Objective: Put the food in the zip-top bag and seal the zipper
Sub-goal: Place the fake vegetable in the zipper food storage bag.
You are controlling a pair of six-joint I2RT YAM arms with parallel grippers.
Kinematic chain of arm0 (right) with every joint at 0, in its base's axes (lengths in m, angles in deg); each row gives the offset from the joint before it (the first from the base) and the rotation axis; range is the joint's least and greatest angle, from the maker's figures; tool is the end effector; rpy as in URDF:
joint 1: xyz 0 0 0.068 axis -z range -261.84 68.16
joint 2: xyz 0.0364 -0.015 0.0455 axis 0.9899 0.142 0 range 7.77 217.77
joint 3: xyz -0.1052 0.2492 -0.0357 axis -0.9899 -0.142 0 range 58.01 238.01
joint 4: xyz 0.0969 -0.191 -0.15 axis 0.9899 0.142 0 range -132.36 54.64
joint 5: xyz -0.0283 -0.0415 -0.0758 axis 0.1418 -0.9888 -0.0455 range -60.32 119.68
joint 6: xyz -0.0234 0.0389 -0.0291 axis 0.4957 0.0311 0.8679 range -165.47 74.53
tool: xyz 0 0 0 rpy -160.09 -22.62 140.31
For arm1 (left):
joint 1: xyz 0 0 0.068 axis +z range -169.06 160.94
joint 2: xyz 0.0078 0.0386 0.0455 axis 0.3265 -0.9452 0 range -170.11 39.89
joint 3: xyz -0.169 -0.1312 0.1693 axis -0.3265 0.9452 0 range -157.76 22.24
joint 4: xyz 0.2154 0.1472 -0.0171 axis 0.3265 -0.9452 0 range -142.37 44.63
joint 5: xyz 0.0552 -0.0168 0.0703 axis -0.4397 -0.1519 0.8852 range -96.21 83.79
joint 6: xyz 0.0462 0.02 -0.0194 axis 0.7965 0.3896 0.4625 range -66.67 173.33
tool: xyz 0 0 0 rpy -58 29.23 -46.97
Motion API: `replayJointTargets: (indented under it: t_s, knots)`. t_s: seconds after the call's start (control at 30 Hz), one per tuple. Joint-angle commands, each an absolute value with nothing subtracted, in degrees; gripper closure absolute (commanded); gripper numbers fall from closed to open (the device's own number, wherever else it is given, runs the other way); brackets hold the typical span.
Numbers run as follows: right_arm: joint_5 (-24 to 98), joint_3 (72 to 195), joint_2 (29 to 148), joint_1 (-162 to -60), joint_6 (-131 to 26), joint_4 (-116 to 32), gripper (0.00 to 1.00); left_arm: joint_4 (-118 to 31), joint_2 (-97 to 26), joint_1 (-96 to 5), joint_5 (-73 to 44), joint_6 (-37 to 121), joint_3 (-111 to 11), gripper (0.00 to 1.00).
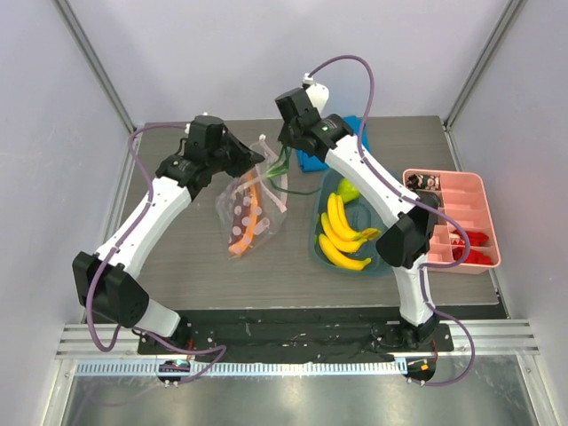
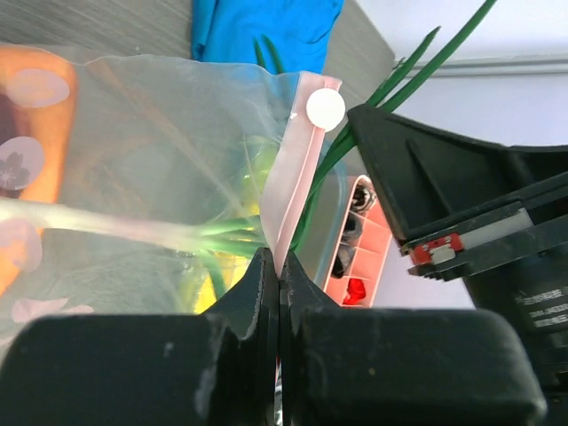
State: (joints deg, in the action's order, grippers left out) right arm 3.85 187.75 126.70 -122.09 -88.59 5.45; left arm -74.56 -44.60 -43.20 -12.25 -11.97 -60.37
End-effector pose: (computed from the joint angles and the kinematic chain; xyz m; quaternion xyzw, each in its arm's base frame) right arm 0.3625 0.2867 0.3856 0.1214 0.8696 0.1398 0.4577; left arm 0.3043 -0.1405 0.3717 -0.2813 0.8231 -0.3783 0.3167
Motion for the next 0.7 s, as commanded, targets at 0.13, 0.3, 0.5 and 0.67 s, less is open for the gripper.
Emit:
replayJointTargets:
  t_s: [0.13, 0.3, 0.5, 0.67]
  knots:
    - [7.5, 179.4, 119.7, -128.4, -87.0, -0.6, 0.99, -66.9, -41.4, -42.6, -12.9, -18.6, -60.5, 1.00]
    - [6.1, 179.1, 119.4, -129.8, -85.0, -1.8, 0.99, -67.7, -41.2, -42.3, -12.3, -19.8, -58.3, 1.00]
    - [3.1, 176.7, 115.6, -130.3, -82.2, -5.9, 0.97, -68.0, -41.0, -39.9, -14.4, -24.8, -56.0, 1.00]
    - [6.9, 171.4, 112.0, -130.3, -79.0, -10.3, 0.76, -65.5, -40.7, -38.5, -16.5, -25.9, -55.3, 1.00]
